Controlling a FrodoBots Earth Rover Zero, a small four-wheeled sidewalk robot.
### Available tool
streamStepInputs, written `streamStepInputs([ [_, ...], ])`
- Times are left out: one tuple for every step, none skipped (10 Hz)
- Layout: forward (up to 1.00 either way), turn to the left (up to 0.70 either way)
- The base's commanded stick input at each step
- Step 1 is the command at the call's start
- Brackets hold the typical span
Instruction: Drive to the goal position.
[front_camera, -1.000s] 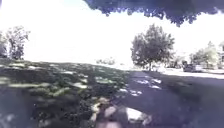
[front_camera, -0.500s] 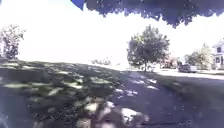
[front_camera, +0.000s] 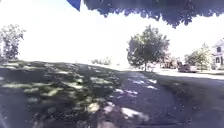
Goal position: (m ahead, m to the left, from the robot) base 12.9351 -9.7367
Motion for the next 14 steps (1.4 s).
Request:
streamStepInputs([
  [0.0,-0.85],
  [0.0,-0.85],
  [0.0,-0.85],
  [0.0,-0.85],
  [0.0,-0.85],
  [0.0,-0.85],
  [0.0,-0.78],
  [0.0,-0.06],
  [0.0,0.0],
  [0.0,0.0],
  [0.0,0.0],
  [0.0,0.0],
  [0.0,0.0],
  [0.0,0.0],
])
